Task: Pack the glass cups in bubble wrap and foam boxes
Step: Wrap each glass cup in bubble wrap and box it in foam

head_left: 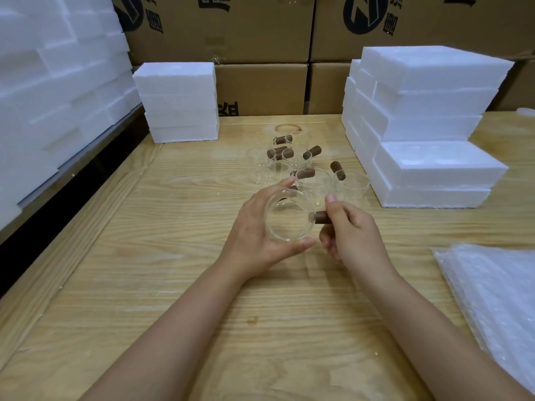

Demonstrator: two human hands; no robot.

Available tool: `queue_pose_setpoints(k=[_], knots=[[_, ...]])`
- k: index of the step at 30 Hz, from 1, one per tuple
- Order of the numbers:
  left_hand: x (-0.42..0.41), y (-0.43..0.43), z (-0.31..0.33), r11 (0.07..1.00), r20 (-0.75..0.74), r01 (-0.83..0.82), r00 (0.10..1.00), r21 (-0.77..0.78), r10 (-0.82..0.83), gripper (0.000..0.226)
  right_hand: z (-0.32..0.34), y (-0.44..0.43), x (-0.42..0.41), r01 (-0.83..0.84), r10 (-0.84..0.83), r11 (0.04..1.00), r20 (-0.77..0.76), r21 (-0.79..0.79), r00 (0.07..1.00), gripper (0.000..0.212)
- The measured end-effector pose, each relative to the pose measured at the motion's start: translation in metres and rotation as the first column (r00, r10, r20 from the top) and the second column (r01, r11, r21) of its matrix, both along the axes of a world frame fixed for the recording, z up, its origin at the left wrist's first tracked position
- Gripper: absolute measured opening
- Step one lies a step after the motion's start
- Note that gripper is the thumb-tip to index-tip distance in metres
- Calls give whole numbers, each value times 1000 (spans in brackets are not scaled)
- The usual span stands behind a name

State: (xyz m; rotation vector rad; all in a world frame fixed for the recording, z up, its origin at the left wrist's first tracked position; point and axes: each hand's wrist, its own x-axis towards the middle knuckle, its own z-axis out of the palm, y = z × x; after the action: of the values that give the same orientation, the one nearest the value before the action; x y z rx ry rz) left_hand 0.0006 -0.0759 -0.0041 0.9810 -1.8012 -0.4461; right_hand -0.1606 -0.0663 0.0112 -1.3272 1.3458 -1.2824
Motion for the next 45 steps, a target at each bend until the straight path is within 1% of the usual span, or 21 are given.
queue_pose_setpoints(k=[3, 6, 9, 12, 16, 18, 19, 22, 24, 26, 29, 31, 33, 35, 36, 37, 39, 40, 42, 44, 45], knots=[[-1, 0, 0, 1000, 32, -6, 999, -13, 7, 78, 0, -1, 0, -13, 8, 995, 55, 95, 998, 46], [-2, 1, 1, 998, 51, 4, 999, -69, 0, 74, 3, 0, 2, -44, 20, 992, 197, 117, 980, 40], [-4, 0, 0, 991, 80, 3, 997, -134, 8, 76, 4, 1, 4, -89, 35, 987, 362, 134, 932, 31], [-5, 0, 0, 990, 91, 0, 996, -143, 13, 78, 5, 2, 5, -89, 29, 987, 400, 132, 916, 29], [-3, -3, -1, 992, 48, 16, 999, -122, -10, 78, 5, 4, 7, -23, 5, 999, 366, 46, 931, 29], [-2, -5, -2, 996, 15, 22, 1000, -82, -21, 76, 5, 5, 8, 12, -5, 1000, 351, -18, 936, 30], [-2, -5, -3, 999, 3, 20, 1000, -42, -20, 79, 4, 6, 9, 33, -14, 998, 324, -55, 946, 30], [1, -5, -6, 992, -20, 45, 999, 119, -43, 99, 3, 9, 9, 110, -78, 973, 158, -204, 984, 27], [3, -5, -6, 968, -51, 89, 996, 234, -79, 104, 3, 11, 7, 144, -131, 938, 61, -317, 989, 23], [4, -6, -7, 944, -126, 142, 986, 299, -109, 93, 3, 13, 6, 138, -162, 902, -26, -409, 986, 18], [3, -8, -7, 922, -275, 227, 951, 314, -141, 65, 1, 14, 6, 96, -158, 881, -96, -464, 983, 17], [2, -8, -6, 914, -320, 246, 937, 323, -139, 61, 0, 14, 6, 74, -149, 875, -121, -478, 981, 18], [2, -8, -7, 913, -327, 236, 937, 334, -122, 55, -2, 12, 5, 75, -137, 880, -101, -469, 985, 20], [3, -8, -8, 915, -345, 224, 933, 336, -101, 53, -1, 11, 6, 88, -108, 901, -23, -424, 994, 14], [3, -8, -8, 920, -349, 212, 933, 329, -91, 54, -1, 10, 8, 101, -84, 918, 62, -384, 995, 8], [3, -8, -9, 928, -349, 197, 934, 318, -79, 54, 0, 10, 10, 122, -70, 936, 164, -331, 984, 14], [2, -8, -8, 943, -349, 162, 936, 292, -52, 55, -1, 11, 16, 131, -65, 973, 320, -188, 945, 44], [2, -8, -8, 949, -344, 144, 938, 280, -41, 56, -2, 11, 20, 108, -62, 988, 363, -108, 930, 55], [2, -8, -8, 958, -328, 115, 945, 263, -24, 57, -4, 15, 29, 0, -2, 1000, 412, 5, 911, 64], [2, -8, -9, 968, -295, 77, 955, 241, -2, 59, -5, 16, 33, -116, 79, 992, 521, 38, 850, 60], [1, -7, -9, 972, -277, 54, 961, 229, 11, 60, -5, 16, 33, -162, 108, 986, 605, 35, 789, 53]])
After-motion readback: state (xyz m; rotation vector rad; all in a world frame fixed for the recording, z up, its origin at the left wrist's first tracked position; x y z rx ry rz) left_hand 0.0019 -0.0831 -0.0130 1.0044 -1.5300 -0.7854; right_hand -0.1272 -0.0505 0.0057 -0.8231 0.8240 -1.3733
